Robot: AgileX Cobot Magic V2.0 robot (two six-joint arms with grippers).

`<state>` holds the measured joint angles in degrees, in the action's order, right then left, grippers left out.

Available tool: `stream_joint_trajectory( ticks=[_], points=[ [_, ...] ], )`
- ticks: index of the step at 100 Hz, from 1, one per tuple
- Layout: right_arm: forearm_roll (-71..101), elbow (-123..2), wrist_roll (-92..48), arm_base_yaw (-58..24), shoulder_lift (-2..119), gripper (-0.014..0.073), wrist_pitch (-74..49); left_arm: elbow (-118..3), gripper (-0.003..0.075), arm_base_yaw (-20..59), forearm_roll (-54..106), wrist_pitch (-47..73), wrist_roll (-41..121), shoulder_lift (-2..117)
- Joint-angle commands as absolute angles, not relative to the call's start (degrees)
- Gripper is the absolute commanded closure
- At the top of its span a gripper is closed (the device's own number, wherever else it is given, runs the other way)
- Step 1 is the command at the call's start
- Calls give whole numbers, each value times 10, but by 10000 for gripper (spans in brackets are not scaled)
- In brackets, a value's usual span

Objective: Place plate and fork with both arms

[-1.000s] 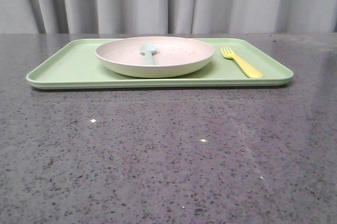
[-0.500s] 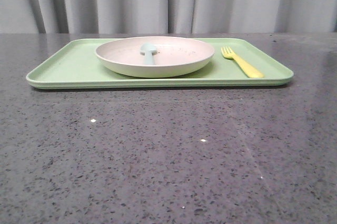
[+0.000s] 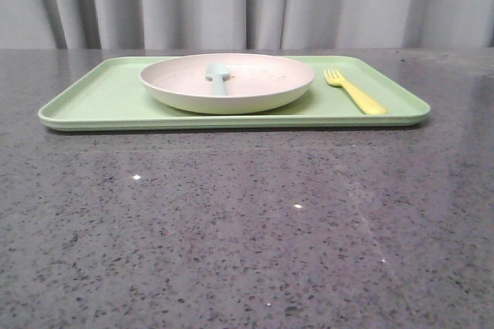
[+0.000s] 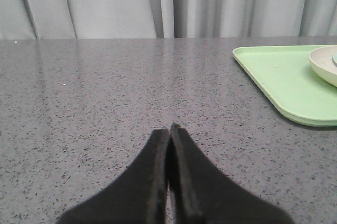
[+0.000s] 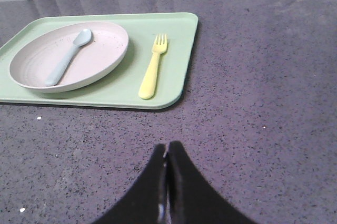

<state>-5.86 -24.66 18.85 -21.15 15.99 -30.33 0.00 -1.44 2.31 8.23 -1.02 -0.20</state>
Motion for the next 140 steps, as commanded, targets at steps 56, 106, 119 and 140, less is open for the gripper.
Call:
stream_joint_trajectory(
  ticks=[56, 106, 119, 140],
  points=[
    [-101, -237, 186, -177, 166, 662, -209, 8, 741, -16, 29, 41, -11, -20],
    [-31, -64, 103, -93, 96, 662, 0, 8, 741, -16, 29, 41, -11, -20],
    [-25, -37, 99, -77, 66, 662, 4, 8, 741, -16, 29, 41, -11, -20],
    [-21, 6, 101, -51, 4, 662, 7, 8, 741, -16, 29, 41, -11, -20]
  ],
)
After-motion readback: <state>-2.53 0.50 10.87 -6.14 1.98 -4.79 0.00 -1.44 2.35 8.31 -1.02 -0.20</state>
